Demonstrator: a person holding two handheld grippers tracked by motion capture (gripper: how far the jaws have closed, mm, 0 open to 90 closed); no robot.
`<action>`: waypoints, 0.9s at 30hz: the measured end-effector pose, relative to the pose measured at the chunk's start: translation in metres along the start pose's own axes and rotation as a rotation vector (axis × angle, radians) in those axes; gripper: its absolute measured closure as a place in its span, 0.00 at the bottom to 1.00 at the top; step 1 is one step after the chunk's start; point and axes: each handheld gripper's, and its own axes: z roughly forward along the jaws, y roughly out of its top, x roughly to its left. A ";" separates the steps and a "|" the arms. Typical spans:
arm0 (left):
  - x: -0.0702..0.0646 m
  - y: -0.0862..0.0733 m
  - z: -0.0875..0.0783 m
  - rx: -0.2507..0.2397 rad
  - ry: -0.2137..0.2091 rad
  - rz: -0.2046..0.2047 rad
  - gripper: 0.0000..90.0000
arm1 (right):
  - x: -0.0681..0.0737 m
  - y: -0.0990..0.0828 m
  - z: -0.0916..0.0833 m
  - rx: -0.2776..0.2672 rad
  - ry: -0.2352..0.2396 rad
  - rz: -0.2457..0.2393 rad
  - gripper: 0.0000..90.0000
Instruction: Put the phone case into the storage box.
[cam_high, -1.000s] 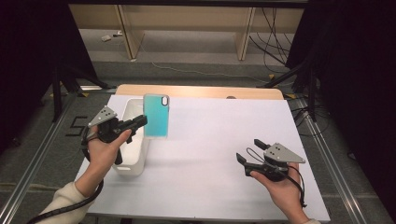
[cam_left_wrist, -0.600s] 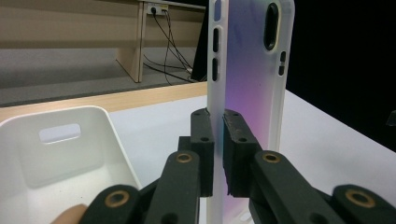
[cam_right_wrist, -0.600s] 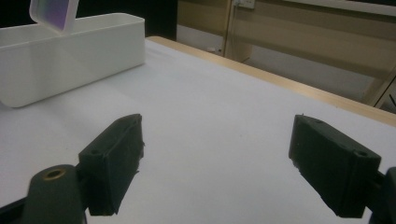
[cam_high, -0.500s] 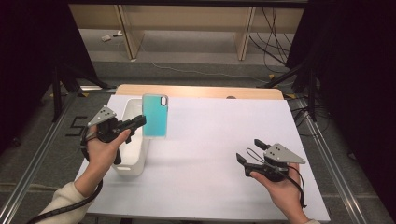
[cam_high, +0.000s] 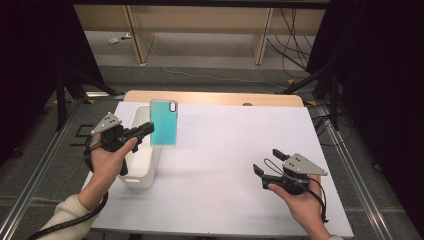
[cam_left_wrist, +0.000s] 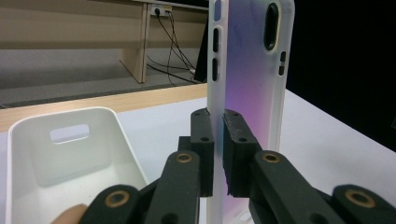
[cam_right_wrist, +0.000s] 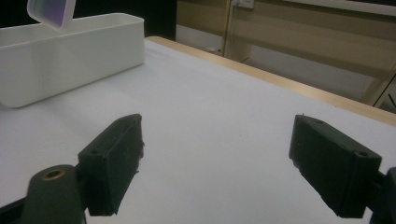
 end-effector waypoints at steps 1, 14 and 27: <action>0.000 0.000 0.000 0.000 0.000 0.000 0.93 | -0.001 0.000 0.001 -0.015 -0.008 -0.016 0.21; 0.005 0.001 -0.003 0.002 0.011 -0.004 0.93 | 0.000 0.000 0.000 0.001 -0.002 0.000 0.21; 0.008 0.003 -0.005 0.002 0.016 0.001 0.93 | 0.000 0.000 0.001 0.001 0.002 0.003 0.21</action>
